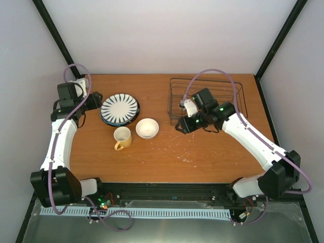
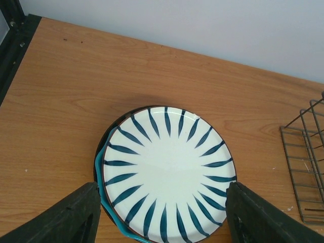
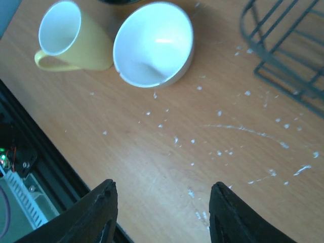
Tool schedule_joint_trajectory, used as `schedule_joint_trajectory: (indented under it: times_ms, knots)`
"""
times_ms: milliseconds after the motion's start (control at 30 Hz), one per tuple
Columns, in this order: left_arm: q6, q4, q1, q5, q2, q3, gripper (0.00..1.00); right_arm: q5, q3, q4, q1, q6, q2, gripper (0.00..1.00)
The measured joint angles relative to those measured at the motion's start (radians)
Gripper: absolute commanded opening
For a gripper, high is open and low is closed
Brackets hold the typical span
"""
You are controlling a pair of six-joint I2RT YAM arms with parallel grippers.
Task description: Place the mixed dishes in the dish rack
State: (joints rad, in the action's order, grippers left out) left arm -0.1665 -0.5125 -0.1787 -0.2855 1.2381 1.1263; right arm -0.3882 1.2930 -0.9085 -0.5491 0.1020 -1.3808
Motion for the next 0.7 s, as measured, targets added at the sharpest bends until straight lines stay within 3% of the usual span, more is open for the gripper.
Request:
schedule_joint_trajectory:
  times_ms: [133,367,533,700]
  knots:
    - [0.000,0.002,0.000,-0.005,0.000,-0.010,0.65,0.060,0.031,-0.038,-0.113,0.058,-0.043,0.43]
    - [0.010,-0.011,0.000,0.000,-0.008,-0.009,0.65,0.131,0.162,-0.134,-0.254,0.159,-0.314,0.42]
    - [0.026,-0.027,0.000,0.039,-0.082,-0.010,0.65,0.138,0.249,-0.196,-0.277,0.212,-0.428,0.42]
    - [0.027,-0.028,0.000,0.072,-0.177,-0.026,0.65,0.161,0.460,-0.255,-0.276,0.247,-0.555,0.42]
